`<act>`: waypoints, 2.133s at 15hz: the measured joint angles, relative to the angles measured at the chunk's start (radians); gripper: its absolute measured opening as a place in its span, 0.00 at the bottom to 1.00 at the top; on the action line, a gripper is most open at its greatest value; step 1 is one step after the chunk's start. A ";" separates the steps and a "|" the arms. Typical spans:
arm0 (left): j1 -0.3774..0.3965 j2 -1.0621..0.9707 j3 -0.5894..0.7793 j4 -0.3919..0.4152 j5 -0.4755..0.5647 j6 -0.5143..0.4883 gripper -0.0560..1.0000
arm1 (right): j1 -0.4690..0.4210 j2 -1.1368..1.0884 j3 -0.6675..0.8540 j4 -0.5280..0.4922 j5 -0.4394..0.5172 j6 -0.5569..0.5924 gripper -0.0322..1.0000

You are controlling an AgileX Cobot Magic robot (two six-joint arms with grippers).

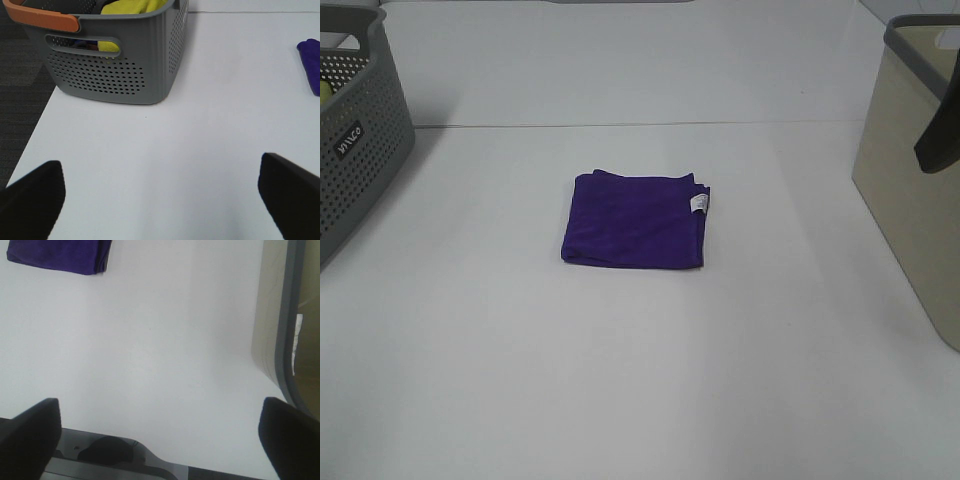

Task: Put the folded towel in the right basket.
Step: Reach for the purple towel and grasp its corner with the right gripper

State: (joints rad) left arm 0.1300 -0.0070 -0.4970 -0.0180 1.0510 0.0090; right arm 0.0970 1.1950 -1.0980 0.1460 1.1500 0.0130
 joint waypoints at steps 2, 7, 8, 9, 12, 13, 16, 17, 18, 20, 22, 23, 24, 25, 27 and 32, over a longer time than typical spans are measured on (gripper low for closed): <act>0.000 0.000 0.000 0.000 0.000 0.000 0.99 | 0.000 0.116 -0.146 0.000 0.012 0.000 0.98; 0.000 0.000 0.000 0.000 0.000 0.000 0.99 | 0.000 0.401 -0.473 0.000 0.060 0.000 0.98; 0.000 0.000 0.000 0.000 0.000 0.000 0.99 | 0.000 0.454 -0.532 0.000 0.060 0.000 0.98; 0.000 0.000 0.000 0.000 0.000 0.000 0.99 | 0.000 0.518 -0.594 0.002 0.060 0.000 0.98; 0.000 0.000 0.000 0.000 0.000 0.000 0.99 | 0.000 0.577 -0.624 0.083 0.061 0.000 0.98; 0.000 0.000 0.000 0.000 0.000 0.000 0.99 | 0.007 0.599 -0.624 0.118 0.062 0.000 0.98; 0.000 0.000 0.000 0.000 0.000 0.000 0.99 | 0.073 0.663 -0.624 0.147 0.055 0.000 0.97; 0.000 0.000 0.000 0.000 0.000 0.000 0.99 | 0.101 0.699 -0.624 0.153 0.036 0.000 0.97; 0.000 0.000 0.000 0.000 0.000 0.000 0.99 | 0.126 0.746 -0.624 0.165 0.002 -0.001 0.97; 0.000 0.000 0.000 0.000 0.000 0.000 0.99 | 0.140 0.878 -0.624 0.258 -0.084 -0.061 0.96; 0.000 0.000 0.000 0.000 0.000 0.000 0.99 | 0.140 0.933 -0.624 0.284 -0.127 -0.090 0.96; 0.000 0.000 0.000 0.000 0.000 0.000 0.99 | 0.140 0.968 -0.624 0.291 -0.154 -0.109 0.96; 0.000 0.000 0.000 0.000 0.000 0.000 0.99 | 0.140 0.997 -0.624 0.294 -0.179 -0.126 0.96; 0.000 0.000 0.000 0.000 0.000 0.000 0.99 | 0.140 1.025 -0.624 0.297 -0.197 -0.140 0.96; 0.000 0.000 0.000 0.000 0.000 0.000 0.99 | 0.140 1.069 -0.624 0.299 -0.236 -0.181 0.96; 0.000 0.000 0.000 0.000 0.000 0.000 0.99 | 0.140 1.131 -0.624 0.321 -0.312 -0.188 0.96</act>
State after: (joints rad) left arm 0.1300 -0.0070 -0.4970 -0.0180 1.0510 0.0090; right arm 0.2370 2.3260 -1.7220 0.4670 0.8380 -0.1750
